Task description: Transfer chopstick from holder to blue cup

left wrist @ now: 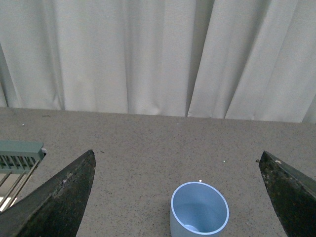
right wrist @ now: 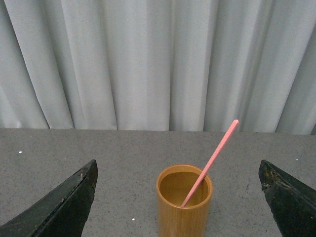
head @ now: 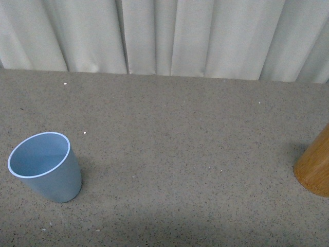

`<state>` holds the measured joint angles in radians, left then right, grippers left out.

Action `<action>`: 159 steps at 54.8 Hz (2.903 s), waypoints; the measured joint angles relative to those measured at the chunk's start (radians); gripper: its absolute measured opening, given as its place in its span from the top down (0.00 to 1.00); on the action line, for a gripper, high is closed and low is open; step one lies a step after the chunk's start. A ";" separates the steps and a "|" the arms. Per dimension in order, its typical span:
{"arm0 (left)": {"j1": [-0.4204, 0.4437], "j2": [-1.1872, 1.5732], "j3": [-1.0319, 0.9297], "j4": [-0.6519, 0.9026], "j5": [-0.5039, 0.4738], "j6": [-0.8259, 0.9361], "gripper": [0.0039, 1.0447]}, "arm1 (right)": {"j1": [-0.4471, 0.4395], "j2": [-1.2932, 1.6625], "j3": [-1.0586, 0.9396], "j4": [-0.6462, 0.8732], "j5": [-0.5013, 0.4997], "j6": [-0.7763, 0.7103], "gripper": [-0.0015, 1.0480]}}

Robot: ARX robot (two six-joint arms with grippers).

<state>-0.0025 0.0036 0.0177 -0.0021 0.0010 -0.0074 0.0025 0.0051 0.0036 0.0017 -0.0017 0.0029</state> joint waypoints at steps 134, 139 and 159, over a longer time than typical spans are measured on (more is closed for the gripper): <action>-0.024 0.325 0.090 -0.212 0.391 -0.394 0.06 | -0.001 -0.001 0.000 0.000 0.000 0.000 0.09; -0.071 0.429 0.090 -0.119 0.317 -0.480 0.06 | -0.001 -0.001 0.000 0.000 0.000 0.000 0.09; -0.318 0.964 0.126 0.213 0.045 -0.586 0.06 | -0.001 -0.001 0.000 0.000 0.000 0.000 0.09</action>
<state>-0.3202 0.9672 0.1432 0.2108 0.0460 -0.5934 0.0013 0.0044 0.0036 0.0017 -0.0013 0.0025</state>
